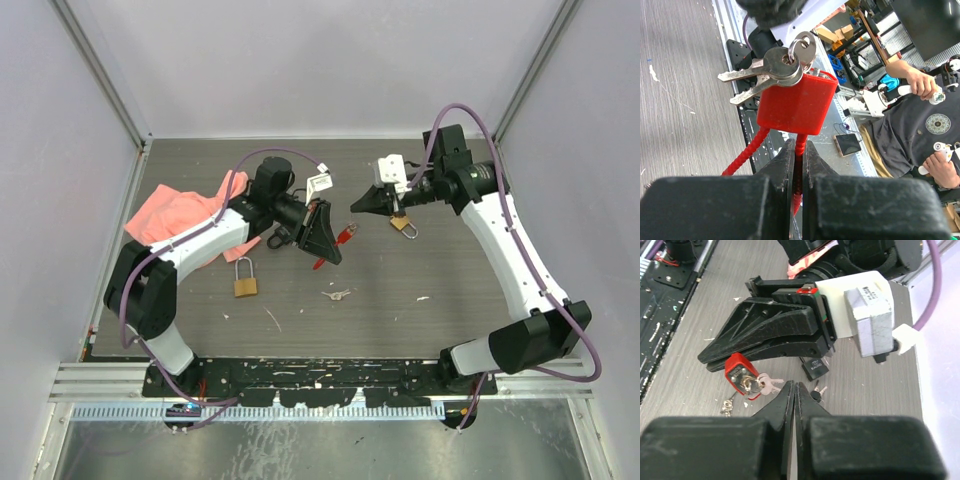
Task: Lock with the key
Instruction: Lock the lock.
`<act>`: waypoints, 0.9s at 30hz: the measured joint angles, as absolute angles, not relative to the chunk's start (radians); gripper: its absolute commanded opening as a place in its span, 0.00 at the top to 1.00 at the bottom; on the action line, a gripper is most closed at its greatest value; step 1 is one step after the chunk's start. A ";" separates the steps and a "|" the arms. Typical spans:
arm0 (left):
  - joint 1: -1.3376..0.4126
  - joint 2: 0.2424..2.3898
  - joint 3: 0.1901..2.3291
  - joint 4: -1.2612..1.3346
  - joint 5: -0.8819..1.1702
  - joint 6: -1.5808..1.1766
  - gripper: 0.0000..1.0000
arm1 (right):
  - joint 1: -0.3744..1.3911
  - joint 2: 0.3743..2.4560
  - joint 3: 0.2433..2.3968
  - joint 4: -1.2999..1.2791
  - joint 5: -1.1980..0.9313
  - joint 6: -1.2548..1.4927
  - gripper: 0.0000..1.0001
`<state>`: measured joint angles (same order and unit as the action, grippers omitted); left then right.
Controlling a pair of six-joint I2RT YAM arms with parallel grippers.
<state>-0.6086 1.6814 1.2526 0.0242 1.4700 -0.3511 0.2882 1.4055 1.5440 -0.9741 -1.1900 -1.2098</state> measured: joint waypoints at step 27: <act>-0.673 1.686 1.431 -0.893 1.233 0.383 1.00 | 0.306 1.367 1.533 -1.332 -1.130 -1.306 0.54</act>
<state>-0.6735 1.6855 1.4307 -0.8928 1.2331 0.3832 0.3058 1.3674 1.5330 -1.3319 -1.1301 -1.3056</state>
